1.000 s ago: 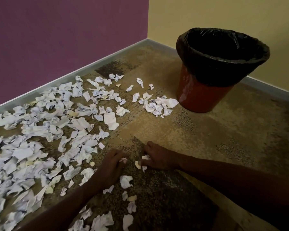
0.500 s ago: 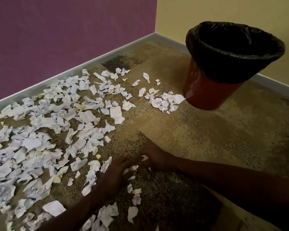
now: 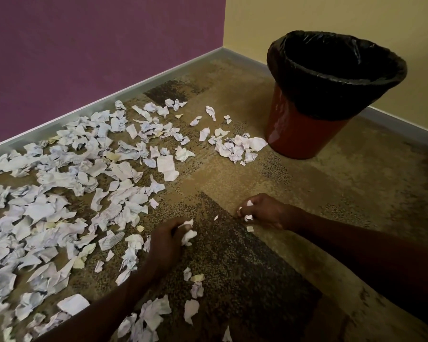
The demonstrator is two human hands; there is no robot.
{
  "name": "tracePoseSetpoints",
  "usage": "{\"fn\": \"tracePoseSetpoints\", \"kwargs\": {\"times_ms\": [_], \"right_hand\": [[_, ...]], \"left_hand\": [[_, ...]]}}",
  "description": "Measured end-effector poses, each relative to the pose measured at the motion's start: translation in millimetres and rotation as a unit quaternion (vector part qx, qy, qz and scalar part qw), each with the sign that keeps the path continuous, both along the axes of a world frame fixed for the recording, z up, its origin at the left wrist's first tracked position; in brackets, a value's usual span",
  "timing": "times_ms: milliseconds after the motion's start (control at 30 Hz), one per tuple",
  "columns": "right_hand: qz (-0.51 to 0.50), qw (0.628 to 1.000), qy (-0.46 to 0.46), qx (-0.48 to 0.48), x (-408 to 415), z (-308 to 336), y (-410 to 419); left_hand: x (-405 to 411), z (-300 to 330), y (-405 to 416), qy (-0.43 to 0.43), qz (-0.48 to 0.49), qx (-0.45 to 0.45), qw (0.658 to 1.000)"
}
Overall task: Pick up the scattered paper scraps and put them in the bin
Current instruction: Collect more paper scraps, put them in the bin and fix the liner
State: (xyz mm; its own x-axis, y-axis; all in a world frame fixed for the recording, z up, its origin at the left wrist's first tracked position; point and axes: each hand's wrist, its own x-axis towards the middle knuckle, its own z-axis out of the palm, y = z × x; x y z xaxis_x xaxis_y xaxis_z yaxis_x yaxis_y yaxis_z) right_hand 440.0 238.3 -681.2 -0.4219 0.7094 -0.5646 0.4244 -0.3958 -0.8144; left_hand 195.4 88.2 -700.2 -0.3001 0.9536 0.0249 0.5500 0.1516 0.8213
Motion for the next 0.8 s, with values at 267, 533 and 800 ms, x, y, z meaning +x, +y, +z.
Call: {"fn": "tracePoseSetpoints", "kwargs": {"times_ms": [267,533,800], "right_hand": [[0.208,0.928,-0.121,0.286,15.5,-0.6,-6.8],[0.23,0.901,-0.128,0.345,28.5,-3.0,-19.6],[0.237,0.918,-0.118,0.295,39.1,-5.8,-18.0]], "left_hand": [[18.0,19.2,31.4,-0.33,0.082,-0.134,0.931],[25.6,21.0,44.9,-0.652,0.156,-0.19,0.717],[17.2,21.0,48.2,-0.65,0.154,-0.196,0.718]]}}
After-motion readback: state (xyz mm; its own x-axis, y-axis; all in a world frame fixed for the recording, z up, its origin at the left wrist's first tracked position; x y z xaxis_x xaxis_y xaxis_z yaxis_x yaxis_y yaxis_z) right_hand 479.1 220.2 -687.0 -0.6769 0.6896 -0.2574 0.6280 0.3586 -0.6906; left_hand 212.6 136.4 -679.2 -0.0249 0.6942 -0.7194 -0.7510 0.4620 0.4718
